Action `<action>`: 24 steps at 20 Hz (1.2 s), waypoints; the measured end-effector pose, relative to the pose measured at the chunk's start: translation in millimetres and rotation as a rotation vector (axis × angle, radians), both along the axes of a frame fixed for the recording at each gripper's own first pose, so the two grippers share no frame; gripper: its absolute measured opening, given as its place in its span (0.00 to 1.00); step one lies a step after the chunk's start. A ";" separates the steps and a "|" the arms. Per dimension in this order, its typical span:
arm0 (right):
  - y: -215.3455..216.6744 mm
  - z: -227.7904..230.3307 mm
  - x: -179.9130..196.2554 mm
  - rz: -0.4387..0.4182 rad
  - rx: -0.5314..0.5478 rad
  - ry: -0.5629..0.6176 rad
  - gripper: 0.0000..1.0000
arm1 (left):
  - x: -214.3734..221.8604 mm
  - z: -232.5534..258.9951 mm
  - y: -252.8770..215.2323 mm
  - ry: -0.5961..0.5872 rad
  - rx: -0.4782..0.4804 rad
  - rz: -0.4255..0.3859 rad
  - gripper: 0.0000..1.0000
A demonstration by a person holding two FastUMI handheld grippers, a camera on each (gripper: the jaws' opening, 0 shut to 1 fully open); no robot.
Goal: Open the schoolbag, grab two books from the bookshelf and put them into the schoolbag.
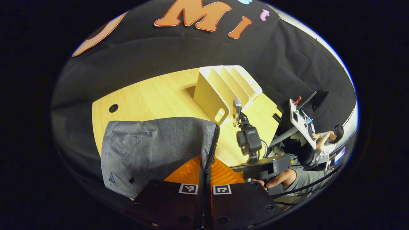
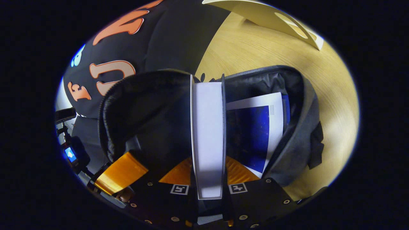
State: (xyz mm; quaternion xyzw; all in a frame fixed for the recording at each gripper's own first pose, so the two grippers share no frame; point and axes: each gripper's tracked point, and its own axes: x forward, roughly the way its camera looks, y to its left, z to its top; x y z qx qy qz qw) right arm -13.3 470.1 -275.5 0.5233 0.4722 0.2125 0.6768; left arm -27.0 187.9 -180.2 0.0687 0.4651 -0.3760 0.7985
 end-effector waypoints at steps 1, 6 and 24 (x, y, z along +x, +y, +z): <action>-0.8 -0.6 2.3 -0.025 0.004 0.002 0.31 | 3.0 1.0 1.4 -0.004 0.004 0.013 0.04; -26.5 -15.6 -5.8 -0.006 -0.157 0.013 0.47 | 11.8 -5.7 10.0 0.011 -0.009 0.068 0.06; -308.9 52.6 16.6 0.010 -0.677 -0.317 0.97 | -9.9 10.8 -105.6 -0.151 -0.044 0.399 0.98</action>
